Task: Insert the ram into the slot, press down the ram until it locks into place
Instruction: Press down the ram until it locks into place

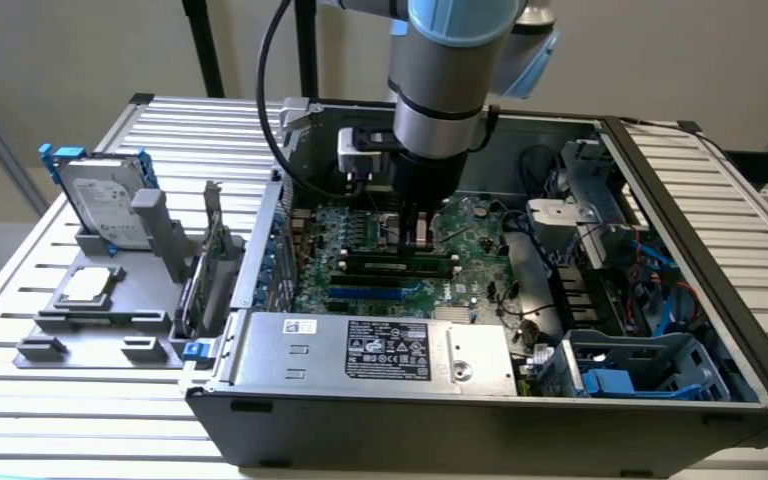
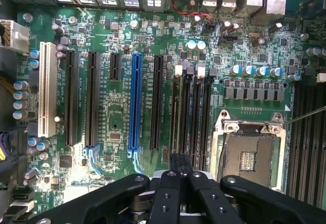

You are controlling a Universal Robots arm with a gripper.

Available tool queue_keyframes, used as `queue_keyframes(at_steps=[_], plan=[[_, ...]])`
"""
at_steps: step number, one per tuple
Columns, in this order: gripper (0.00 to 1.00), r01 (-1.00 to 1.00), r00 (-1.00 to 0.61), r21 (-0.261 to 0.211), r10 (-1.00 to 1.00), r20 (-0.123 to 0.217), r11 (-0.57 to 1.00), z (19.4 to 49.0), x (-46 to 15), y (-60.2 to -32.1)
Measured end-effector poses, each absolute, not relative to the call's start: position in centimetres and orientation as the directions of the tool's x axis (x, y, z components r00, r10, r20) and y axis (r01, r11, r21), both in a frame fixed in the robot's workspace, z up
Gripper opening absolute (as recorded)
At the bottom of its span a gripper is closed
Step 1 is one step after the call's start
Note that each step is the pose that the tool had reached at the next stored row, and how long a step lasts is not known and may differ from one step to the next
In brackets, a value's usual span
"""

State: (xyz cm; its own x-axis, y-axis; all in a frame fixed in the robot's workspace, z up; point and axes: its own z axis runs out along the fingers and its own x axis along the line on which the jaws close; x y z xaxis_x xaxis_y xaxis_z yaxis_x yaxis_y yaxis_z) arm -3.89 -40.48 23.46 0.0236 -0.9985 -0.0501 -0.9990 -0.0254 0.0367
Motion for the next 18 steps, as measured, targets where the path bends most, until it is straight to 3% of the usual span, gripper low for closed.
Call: queue_keyframes(at_steps=[12,18], plan=[[0.11,-0.999,0.023,0.037,-0.999,-0.042,-0.025,22.5,-3.9,-40.4],[0.11,-0.999,0.023,0.041,-0.999,-0.044,-0.025,24.8,-3.8,-40.4]])
